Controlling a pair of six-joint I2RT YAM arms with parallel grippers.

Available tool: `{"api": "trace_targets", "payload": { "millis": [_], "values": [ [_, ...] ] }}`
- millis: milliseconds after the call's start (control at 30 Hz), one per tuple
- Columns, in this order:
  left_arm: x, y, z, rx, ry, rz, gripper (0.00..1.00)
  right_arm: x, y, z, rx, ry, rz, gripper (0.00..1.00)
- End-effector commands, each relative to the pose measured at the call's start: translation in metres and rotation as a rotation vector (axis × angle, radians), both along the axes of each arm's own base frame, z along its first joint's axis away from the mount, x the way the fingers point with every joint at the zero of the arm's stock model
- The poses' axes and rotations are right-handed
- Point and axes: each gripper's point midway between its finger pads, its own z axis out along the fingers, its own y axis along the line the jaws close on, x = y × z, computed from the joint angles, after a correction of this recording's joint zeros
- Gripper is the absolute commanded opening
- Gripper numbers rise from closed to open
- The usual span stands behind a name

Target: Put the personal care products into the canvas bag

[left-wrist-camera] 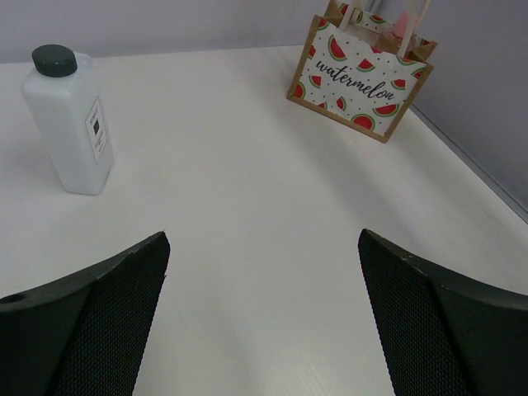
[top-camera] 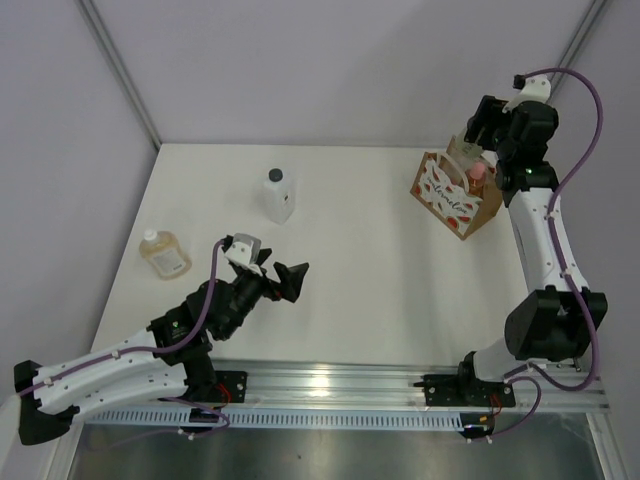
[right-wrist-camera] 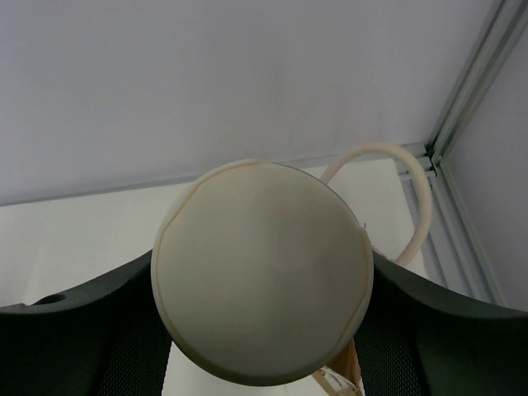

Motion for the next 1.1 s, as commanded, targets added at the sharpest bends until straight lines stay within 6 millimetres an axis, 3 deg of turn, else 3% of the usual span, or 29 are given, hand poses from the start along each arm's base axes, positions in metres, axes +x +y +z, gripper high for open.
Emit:
{"api": "trace_targets", "payload": {
  "millis": [0, 133, 333, 867, 900, 1067],
  "values": [
    [0.003, 0.002, 0.011, -0.015, -0.023, 0.017, 0.99, 0.010, 0.003, 0.098, -0.029, -0.315, 0.040, 0.00],
    [0.003, 0.001, 0.011, -0.012, -0.021, 0.011, 0.99, 0.042, 0.004, 0.063, -0.050, -0.249, 0.054, 0.00],
    [0.004, 0.000, 0.011, -0.004, -0.020, 0.012, 0.99, 0.065, 0.008, 0.031, -0.085, -0.193, 0.080, 0.00],
    [0.003, -0.002, 0.011, -0.007, -0.020, 0.006, 0.99, 0.084, 0.011, -0.036, -0.188, -0.060, 0.067, 0.00],
    [0.003, -0.001, 0.013, -0.008, -0.022, 0.007, 0.99, 0.085, 0.026, -0.040, -0.189, -0.052, 0.096, 0.00],
    [0.002, -0.002, 0.015, -0.015, -0.022, 0.003, 0.99, 0.086, 0.018, -0.057, -0.182, -0.010, 0.051, 0.00]
  ]
}}
